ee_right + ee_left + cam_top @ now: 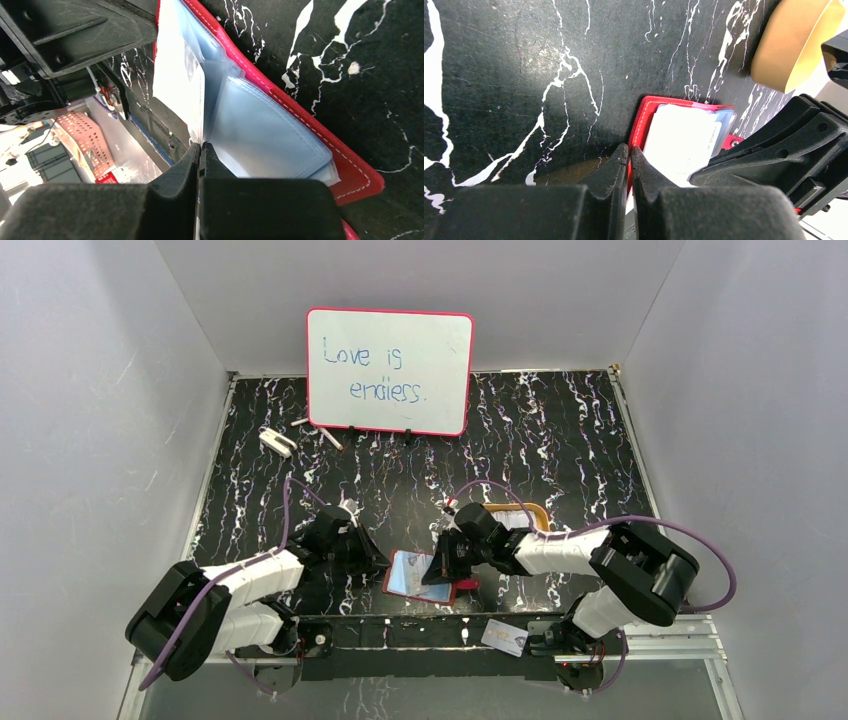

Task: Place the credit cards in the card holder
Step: Insert the credit card into the card holder.

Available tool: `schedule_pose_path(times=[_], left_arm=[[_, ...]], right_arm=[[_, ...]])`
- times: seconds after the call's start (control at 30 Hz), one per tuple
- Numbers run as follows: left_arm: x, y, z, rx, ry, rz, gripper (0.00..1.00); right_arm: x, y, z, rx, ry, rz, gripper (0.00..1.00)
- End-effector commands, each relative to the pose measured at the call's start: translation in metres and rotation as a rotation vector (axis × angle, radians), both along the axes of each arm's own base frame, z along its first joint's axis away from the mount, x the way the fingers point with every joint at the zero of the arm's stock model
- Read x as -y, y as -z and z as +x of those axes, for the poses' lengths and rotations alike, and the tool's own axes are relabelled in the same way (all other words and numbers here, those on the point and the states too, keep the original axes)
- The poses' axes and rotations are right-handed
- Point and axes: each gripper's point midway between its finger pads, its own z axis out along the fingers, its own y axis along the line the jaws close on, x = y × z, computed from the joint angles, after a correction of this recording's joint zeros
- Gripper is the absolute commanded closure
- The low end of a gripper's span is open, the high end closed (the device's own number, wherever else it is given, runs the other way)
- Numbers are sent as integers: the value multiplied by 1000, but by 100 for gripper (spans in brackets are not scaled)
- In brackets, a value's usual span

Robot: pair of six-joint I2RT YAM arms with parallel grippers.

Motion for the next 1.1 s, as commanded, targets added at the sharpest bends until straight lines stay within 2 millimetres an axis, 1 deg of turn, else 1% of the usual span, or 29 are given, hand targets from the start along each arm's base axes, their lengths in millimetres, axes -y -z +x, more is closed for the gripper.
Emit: schedule_pose_path(times=[0.0,0.1,0.23,0.43,0.83,0.93,1.07], left_arm=[[-2,2,-6,-18,-2,1,95],[-3,3,-9,-23,-7,-5,95],[-6,2,-11,-16,-23,-14,96],[-9,0,-13,-8,-51,-32,96],[-12,3,-22,-28,-64,-46,97],[-12,4,-24,-36,-61,-46,97],[-12,5,-24,-35,-60,-42,97]], right_arm=[[-9,-5,3,10,20,65,96],[-9,-6,5,16,40,76,100],[-7,-7,10,27,94,94,100],[-4,-3,18,26,173,95,100],[0,-2,26,32,257,113,100],[-3,-5,27,32,254,131,100],[-16,-3,21,16,172,140,100]])
